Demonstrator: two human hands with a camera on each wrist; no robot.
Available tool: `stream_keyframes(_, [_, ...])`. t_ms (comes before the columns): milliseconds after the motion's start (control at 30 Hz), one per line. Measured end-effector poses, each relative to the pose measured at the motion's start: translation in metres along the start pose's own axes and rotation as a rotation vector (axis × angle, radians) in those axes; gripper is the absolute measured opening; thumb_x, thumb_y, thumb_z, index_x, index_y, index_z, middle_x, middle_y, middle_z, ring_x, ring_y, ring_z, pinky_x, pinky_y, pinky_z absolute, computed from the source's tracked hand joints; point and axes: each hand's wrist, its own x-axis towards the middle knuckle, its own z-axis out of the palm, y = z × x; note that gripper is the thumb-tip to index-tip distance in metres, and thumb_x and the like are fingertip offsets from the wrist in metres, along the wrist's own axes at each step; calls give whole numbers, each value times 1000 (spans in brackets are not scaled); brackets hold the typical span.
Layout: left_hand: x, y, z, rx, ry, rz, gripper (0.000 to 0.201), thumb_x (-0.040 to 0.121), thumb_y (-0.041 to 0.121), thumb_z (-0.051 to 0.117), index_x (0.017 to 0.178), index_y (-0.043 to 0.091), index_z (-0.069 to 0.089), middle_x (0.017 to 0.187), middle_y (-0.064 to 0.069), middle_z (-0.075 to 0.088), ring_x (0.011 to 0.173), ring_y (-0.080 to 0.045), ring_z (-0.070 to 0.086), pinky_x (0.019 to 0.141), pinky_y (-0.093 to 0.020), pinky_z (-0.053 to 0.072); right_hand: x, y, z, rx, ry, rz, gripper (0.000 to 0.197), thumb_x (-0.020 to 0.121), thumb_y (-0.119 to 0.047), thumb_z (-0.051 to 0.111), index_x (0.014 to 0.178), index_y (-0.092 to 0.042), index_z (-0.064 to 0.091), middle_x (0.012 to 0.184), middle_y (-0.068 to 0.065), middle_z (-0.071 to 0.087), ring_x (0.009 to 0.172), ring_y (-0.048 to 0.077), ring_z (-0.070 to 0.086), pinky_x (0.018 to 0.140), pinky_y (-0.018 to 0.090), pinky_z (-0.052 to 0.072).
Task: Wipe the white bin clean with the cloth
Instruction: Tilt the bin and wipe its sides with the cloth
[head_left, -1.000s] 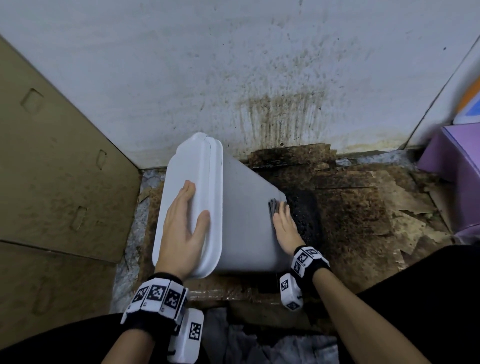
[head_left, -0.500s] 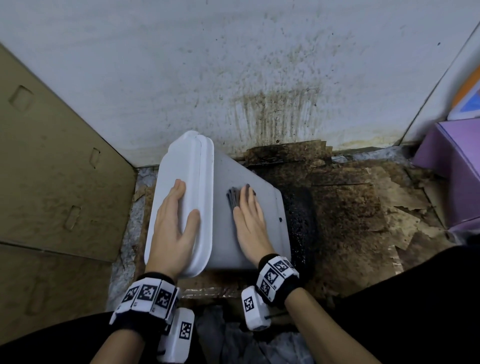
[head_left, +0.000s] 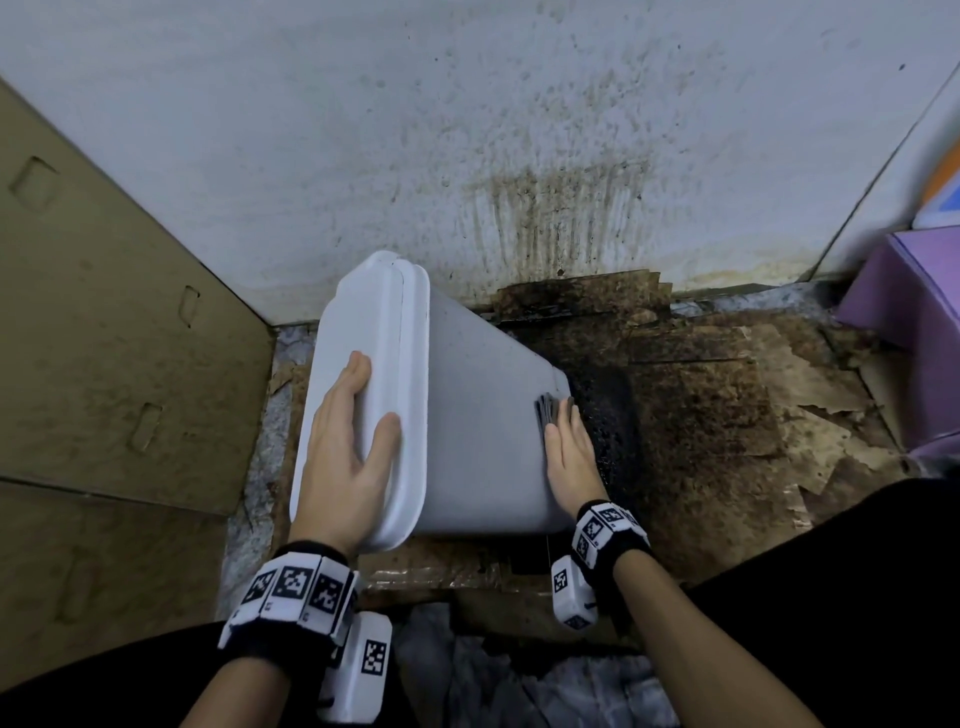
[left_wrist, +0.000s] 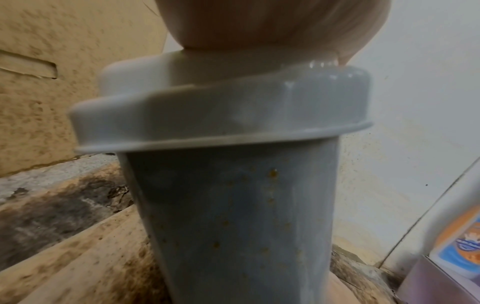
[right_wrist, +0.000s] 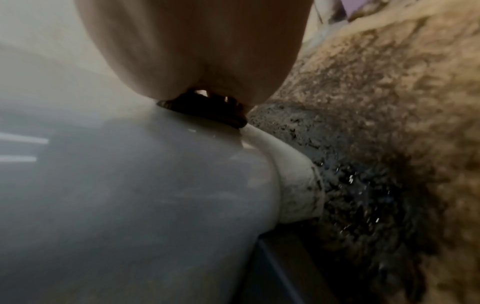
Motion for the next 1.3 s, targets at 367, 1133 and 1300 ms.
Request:
stream_keyframes(367, [-1, 8, 1, 54, 0, 18, 63, 98, 38, 46, 157, 27, 28, 164, 15, 25, 150, 3, 21, 126, -35, 21, -2, -20, -1, 76, -13, 107, 56, 109, -36, 17, 159, -18, 2, 168, 6, -4, 154, 20, -3, 123, 31, -6])
stream_keyframes(1133, [-1, 11, 6, 62, 3, 63, 61, 96, 50, 42, 154, 37, 26, 164, 16, 26, 150, 1, 21, 125, -36, 22, 16, -67, -13, -6, -133, -252, 58, 108, -40, 19, 158, -27, -7, 167, -4, -13, 153, 9, -8, 124, 32, -2])
stream_keyframes(1300, [-1, 13, 9, 60, 7, 57, 66, 95, 51, 42, 157, 28, 31, 164, 16, 27, 150, 0, 23, 125, -38, 23, 26, -25, -25, 57, -161, 73, 60, 108, -42, 20, 159, -21, -3, 167, 3, -10, 155, 20, -1, 122, 31, -1])
